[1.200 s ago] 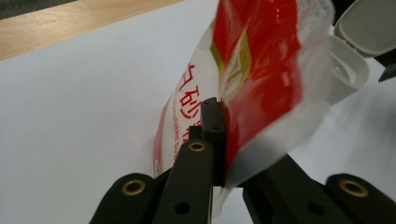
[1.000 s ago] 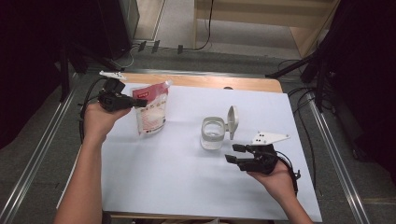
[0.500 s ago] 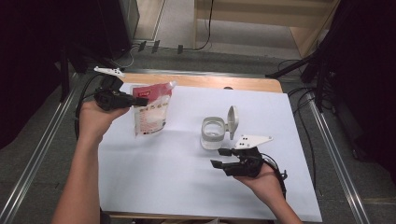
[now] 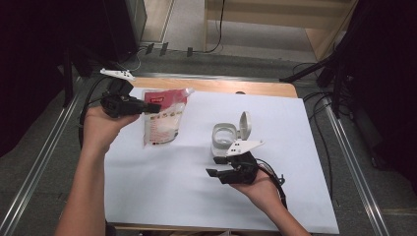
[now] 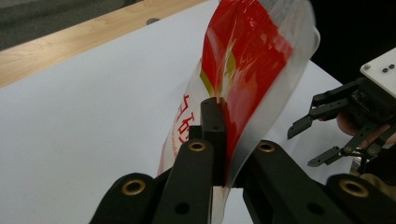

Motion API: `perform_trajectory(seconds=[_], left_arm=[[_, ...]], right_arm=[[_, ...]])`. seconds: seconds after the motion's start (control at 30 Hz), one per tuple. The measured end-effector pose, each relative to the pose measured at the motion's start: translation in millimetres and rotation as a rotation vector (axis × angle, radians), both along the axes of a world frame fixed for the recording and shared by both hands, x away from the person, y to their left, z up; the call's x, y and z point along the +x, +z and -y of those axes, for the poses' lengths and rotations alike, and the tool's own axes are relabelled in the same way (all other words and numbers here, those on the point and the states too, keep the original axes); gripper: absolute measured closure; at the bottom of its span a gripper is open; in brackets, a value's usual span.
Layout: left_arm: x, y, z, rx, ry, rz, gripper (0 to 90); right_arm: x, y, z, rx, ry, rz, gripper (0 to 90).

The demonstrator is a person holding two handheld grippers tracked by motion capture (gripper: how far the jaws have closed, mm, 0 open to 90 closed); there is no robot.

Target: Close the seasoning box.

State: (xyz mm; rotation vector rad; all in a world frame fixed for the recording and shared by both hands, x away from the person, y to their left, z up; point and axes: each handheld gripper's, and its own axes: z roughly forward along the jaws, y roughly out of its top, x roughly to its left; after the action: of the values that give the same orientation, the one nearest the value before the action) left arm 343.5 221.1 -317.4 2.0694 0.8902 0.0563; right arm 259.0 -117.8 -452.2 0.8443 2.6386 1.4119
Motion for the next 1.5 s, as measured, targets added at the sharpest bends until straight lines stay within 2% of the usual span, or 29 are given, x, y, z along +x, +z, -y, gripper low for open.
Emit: perform_trajectory(seconds=[0.07, 0.17, 0.23, 0.3, 0.47, 0.57, 0.73, 0.83, 1.1, 1.17, 1.27, 1.33, 1.4, 1.5], left_arm=[[-0.7, 0.2, 1.5, -0.005, -0.024, 0.01, 90.0], [-2.5, 1.4, 4.5, -0.019, -0.045, 0.0, 90.0], [-3.9, 3.6, 5.9, -0.016, -0.054, 0.002, 90.0], [-5.7, 6.2, 7.2, -0.019, -0.065, 0.002, 90.0], [-9.7, 11.6, 10.4, -0.025, -0.085, 0.005, 90.0], [-11.3, 13.1, 13.2, -0.028, -0.098, 0.002, 90.0], [-12.6, 13.6, 17.4, -0.024, -0.11, -0.008, 90.0], [-13.0, 13.8, 20.4, -0.02, -0.12, -0.015, 90.0], [-15.2, 14.4, 31.3, -0.013, -0.145, -0.036, 90.0], [-15.3, 14.2, 33.9, -0.008, -0.154, -0.045, 90.0], [-15.9, 13.1, 38.8, -0.009, -0.168, -0.066, 90.0], [-16.0, 12.6, 41.1, -0.006, -0.173, -0.074, 90.0], [-15.0, 11.3, 42.8, -0.006, -0.179, -0.08, 90.0], [-14.0, 9.2, 44.4, -0.012, -0.182, -0.097, 90.0]], right_arm=[[0.8, 0.3, -6.4, 0.003, 0.006, 0.007, 50.2], [3.7, -1.0, -16.0, 0.015, 0.011, 0.02, 49.8], [5.9, -2.0, -22.2, 0.024, 0.01, 0.007, 49.8], [7.6, -2.8, -28.8, 0.054, 0.01, -0.01, 49.8], [9.4, -2.9, -45.2, 0.044, 0.017, 0.029, 50.0], [12.1, -4.7, -54.7, 0.031, 0.006, 0.023, 50.3], [18.0, -11.7, -67.4, 0.027, -0.01, 0.012, 50.2], [22.3, -16.8, -73.4, 0.027, -0.023, 0.021, 49.8], [34.6, -32.8, -82.0, 0.054, -0.075, 0.019, 50.2], [38.6, -38.3, -83.4, 0.048, -0.084, 0.028, 51.2], [43.0, -46.4, -84.9, 0.027, -0.103, 0.011, 52.4], [43.6, -49.6, -86.2, 0.011, -0.107, 0.026, 52.5], [42.5, -50.8, -87.8, 0.017, -0.103, 0.043, 51.6], [38.0, -50.4, -91.1, 0.001, -0.071, 0.128, 51.4]])
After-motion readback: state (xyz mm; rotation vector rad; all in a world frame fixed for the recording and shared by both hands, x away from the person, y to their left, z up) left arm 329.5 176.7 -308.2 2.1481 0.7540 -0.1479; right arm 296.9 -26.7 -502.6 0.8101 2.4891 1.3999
